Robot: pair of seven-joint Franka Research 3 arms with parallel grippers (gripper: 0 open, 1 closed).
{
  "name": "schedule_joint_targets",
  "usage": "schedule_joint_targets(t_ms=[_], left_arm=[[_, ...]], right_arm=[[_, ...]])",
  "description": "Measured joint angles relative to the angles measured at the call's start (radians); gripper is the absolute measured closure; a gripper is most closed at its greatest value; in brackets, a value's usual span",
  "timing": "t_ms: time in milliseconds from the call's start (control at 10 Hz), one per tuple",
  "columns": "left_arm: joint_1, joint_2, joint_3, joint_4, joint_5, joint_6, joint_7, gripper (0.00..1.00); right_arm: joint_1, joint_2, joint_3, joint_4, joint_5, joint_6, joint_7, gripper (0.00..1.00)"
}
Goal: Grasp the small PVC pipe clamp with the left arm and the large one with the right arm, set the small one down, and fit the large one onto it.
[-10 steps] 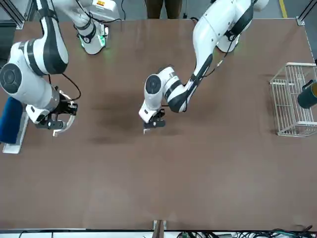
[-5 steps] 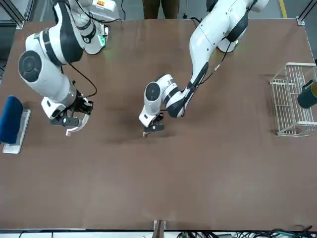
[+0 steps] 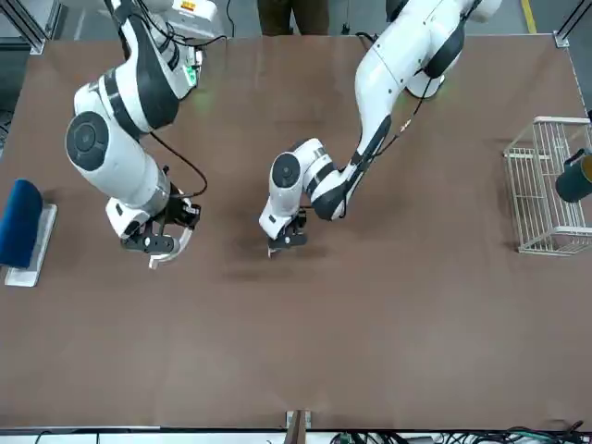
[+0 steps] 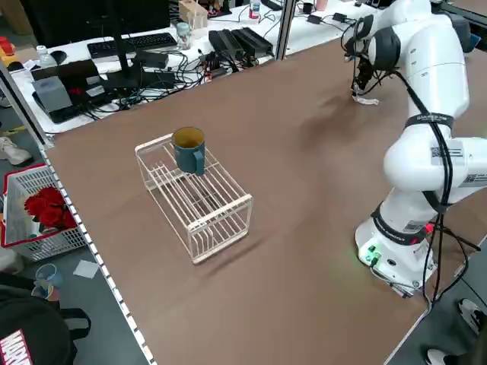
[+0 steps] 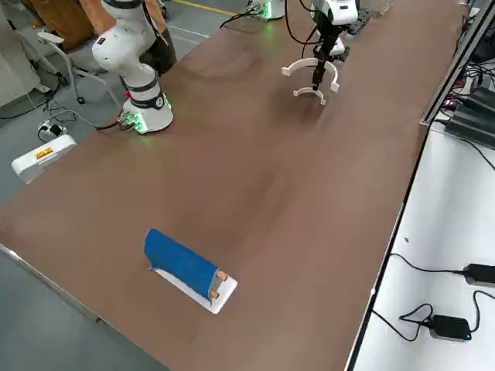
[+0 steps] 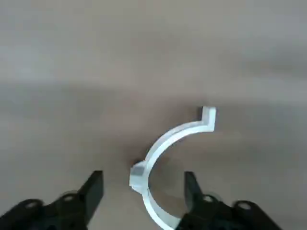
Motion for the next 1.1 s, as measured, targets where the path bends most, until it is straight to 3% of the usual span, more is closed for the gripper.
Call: schedule_joint_targets(t_ms=[300,500,700,900,1100], left_arm=[[0.097,-0.128,0.005,0.016,0.002,-0.079,0.026,0.02],[0.179,-0.235,0.005,0.015,0.003,-0.207,0.077,0.01],[0.272,-0.358,0.009,0.017,0.004,-0.395,0.208,0.00],[0.449,-0.484,-0.014,-0.007,-0.038,-0.537,0.385,0.00],[0.612,-0.555,-0.056,-0.069,-0.077,-0.547,0.543,0.00]], right_arm=[[0.057,0.056,0.002,0.053,0.000,0.001,0.062,0.91],[0.113,0.109,0.004,0.099,-0.001,0.003,0.102,0.91],[0.209,0.213,0.004,0.174,-0.002,0.015,0.139,0.91],[0.297,0.327,0.000,0.222,-0.021,0.109,0.196,0.91],[0.358,0.424,-0.002,0.231,-0.090,0.205,0.246,0.91]])
